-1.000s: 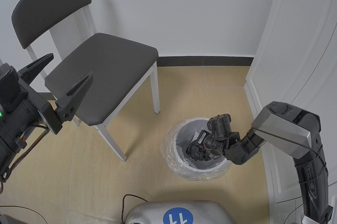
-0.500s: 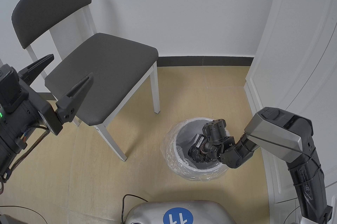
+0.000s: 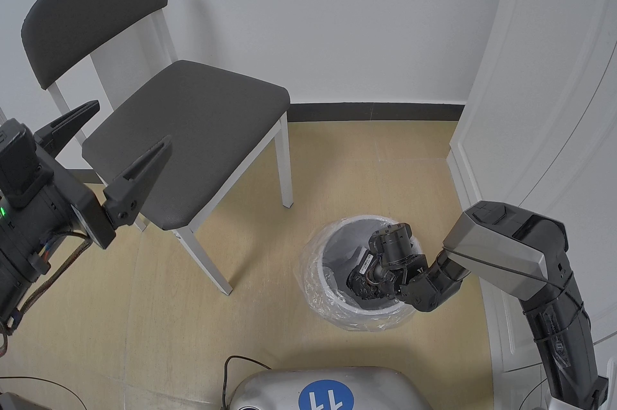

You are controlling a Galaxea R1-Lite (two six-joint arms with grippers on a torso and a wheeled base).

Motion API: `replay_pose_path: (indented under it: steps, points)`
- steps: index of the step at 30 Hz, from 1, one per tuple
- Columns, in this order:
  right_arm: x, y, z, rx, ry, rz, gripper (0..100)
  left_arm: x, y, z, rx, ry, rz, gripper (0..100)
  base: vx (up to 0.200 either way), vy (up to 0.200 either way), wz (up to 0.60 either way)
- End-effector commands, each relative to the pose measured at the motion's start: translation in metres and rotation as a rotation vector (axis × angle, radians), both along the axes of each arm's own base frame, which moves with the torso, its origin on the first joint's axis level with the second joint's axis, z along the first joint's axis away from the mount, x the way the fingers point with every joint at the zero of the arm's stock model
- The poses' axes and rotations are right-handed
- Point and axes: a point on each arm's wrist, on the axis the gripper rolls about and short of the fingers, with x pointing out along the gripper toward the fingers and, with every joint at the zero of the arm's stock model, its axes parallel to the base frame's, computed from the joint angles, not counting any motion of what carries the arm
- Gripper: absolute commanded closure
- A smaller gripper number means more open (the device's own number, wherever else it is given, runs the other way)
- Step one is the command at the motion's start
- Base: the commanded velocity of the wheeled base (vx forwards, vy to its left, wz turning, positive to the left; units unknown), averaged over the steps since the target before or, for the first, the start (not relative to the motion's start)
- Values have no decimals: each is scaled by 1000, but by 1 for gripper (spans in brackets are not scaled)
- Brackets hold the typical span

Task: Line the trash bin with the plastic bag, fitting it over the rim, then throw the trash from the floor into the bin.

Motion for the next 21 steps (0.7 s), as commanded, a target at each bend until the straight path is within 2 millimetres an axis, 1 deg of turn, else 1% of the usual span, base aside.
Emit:
replay_pose_path:
  steps: [1,2,3,8,21]
  points:
    - [0,1,-1,2,-1,-4,100,0,0,0,1,1,0,0,0,0,0]
    - [0,1,-1,7,-4,-5,100,0,0,0,0,0,0,0,0,0,0]
    - [0,1,-1,7,-6,-5,0,0,0,0,0,0,0,0,0,0,0]
    - [0,1,-2,27,-44,-4,0,0,0,0,12,-4,2,0,0,0,0]
    - [-1,3,-2,23,-44,-1,0,0,0,-1,13,-3,2,0,0,0,0]
